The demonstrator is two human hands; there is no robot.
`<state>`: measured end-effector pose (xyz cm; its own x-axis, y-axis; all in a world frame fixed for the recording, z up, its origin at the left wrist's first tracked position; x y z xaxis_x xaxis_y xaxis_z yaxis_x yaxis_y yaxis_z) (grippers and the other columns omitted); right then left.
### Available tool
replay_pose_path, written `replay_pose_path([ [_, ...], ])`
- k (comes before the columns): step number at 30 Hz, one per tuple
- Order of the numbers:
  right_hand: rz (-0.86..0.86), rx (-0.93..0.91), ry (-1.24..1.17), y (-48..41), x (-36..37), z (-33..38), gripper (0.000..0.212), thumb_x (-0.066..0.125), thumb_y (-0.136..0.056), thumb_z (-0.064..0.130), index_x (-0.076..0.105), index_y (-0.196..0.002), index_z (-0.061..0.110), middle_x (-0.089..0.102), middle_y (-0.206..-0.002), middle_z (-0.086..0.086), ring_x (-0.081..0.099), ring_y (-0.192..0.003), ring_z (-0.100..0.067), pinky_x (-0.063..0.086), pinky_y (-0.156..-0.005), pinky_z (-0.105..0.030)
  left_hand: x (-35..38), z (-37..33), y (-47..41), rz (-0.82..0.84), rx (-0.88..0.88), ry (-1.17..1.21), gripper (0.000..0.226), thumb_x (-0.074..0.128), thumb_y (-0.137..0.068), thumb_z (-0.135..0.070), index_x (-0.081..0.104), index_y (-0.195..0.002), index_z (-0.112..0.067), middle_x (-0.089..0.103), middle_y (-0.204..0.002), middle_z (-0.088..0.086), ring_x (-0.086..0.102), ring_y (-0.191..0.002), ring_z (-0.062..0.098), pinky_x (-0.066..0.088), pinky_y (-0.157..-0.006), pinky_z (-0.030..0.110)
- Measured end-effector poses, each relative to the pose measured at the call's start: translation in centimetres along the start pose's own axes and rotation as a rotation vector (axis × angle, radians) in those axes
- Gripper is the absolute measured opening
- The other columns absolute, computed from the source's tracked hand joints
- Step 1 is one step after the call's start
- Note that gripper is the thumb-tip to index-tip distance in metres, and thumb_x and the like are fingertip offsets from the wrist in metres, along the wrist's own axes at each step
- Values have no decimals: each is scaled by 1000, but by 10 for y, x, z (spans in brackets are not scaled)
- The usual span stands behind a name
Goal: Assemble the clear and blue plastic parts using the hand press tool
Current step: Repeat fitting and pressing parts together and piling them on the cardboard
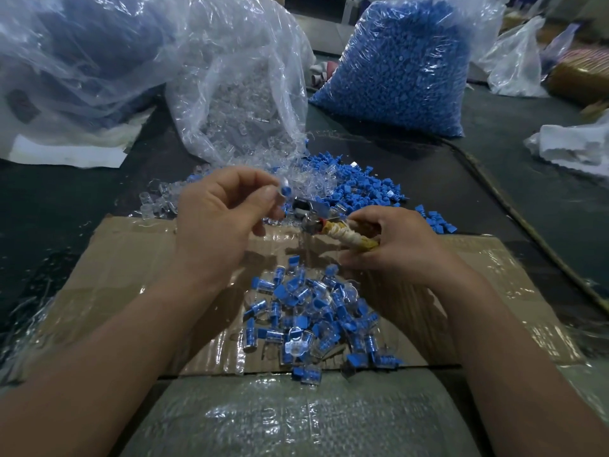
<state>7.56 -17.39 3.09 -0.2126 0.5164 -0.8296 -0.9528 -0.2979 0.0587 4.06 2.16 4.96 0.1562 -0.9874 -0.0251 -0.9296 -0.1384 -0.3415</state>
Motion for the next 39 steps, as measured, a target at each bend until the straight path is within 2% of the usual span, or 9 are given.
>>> replay_pose_path([
  [3,33,22,38,1,2,-2,39,82,-57,36,53,-83,40,53,-81,22,46,-77,6,33,-62,-17,20,-1,10,298,-81,-35,10,63,-68,-25,70,-75,-22,68,-67,-6,58,-52,3,46,-49,12],
  [9,46,36,160,1,4,0,69,83,-55,39,56,-117,29,43,-83,26,45,-84,0,35,-72,-23,36,-6,22,549,-29,-112,22,67,-60,-40,72,-74,-23,68,-69,3,55,-55,24,44,-49,21],
  [11,77,20,167,2,6,1,70,83,-56,38,54,-119,29,41,-84,26,43,-81,3,32,-67,-20,32,-4,19,493,-37,-104,25,64,-62,-43,72,-74,-22,66,-67,3,54,-53,23,43,-46,19],
  [14,99,13,169,3,6,0,75,81,-57,40,51,-124,29,40,-89,23,42,-89,-2,33,-72,-24,13,7,5,205,-54,-234,1,64,-76,-28,64,-74,-28,64,-63,-2,60,-59,17,53,-56,20],
  [18,128,9,176,4,6,-2,79,79,-58,47,47,-128,31,37,-91,26,38,-90,0,30,-67,-18,-10,19,-11,-48,0,-643,21,65,-83,-11,66,-102,-20,61,-84,-11,56,-74,6,43,-68,17],
  [23,114,23,75,3,1,-5,74,65,-58,65,53,-124,33,40,-88,31,40,-81,11,28,-66,-11,-2,39,-16,134,-20,-955,47,62,-86,-22,49,-132,-19,52,-125,8,43,-118,23,31,-99,35],
  [26,69,10,76,3,-1,-5,65,59,-62,67,58,-118,32,44,-86,29,41,-78,13,30,-65,-10,3,48,-15,242,-38,-1057,52,51,-92,-30,37,-141,-20,43,-136,6,34,-126,23,25,-106,35],
  [33,-79,6,31,-2,-9,-8,3,59,-86,35,61,-88,35,51,-78,27,48,-74,8,31,-60,-10,4,47,-16,243,33,-1042,23,49,-94,-26,59,-113,-17,57,-114,4,46,-106,19,33,-91,32],
  [39,-458,159,-107,-4,-36,-38,9,61,-87,27,60,-79,31,55,-73,21,52,-70,4,37,-59,-12,-4,26,-13,25,55,-796,8,63,-85,-26,56,-90,-24,52,-75,-15,48,-68,3,36,-63,19],
])
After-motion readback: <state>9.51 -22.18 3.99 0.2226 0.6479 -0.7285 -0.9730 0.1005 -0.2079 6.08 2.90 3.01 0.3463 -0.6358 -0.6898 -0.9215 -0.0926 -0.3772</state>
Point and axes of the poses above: each hand's wrist, its own y-axis away from the middle knuckle, its own x-axis out of the palm, z = x × y, the point moved 6 cm from there along -y, towards the middle knuckle
